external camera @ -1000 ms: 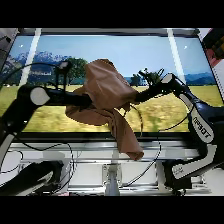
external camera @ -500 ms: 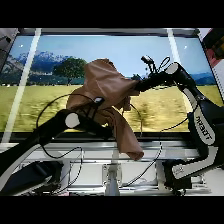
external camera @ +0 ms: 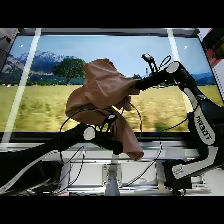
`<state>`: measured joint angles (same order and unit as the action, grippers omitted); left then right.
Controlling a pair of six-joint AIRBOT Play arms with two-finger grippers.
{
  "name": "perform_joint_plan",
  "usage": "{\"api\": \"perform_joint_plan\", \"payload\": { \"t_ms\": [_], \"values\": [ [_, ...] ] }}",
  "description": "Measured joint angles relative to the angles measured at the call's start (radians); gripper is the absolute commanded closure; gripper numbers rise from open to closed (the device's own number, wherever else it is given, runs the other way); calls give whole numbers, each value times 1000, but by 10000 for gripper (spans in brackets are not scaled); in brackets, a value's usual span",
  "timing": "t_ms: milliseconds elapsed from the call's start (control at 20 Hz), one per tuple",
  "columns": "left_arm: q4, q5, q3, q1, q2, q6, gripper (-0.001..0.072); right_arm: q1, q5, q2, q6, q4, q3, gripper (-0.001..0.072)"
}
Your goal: Fold the clothes and pants, and hang the long-sleeved shirts on hangers.
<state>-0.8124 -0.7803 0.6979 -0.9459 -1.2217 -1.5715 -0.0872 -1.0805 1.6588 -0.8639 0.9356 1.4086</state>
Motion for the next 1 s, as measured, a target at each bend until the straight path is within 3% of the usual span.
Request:
{"api": "perform_joint_plan", "payload": {
  "t_ms": [500, 700, 750, 800, 1000],
  "values": [
    [27, 165, 0, -14, -107, 0, 74, 0, 0, 0, 0, 0, 0, 675],
    [85, 233, -1, -14, -145, 0, 444, 0, 0, -1, 0, 0, 1, 675],
    [99, 257, 0, -14, -150, 0, 635, 0, 0, -2, 0, 0, 1, 675],
    [109, 270, 0, -13, -153, 0, 689, 0, 0, -6, 0, 0, 1, 675],
    [146, 260, 28, 37, -132, 20, 689, 6, 43, -50, -21, 18, 4, 675]
  ]
}}
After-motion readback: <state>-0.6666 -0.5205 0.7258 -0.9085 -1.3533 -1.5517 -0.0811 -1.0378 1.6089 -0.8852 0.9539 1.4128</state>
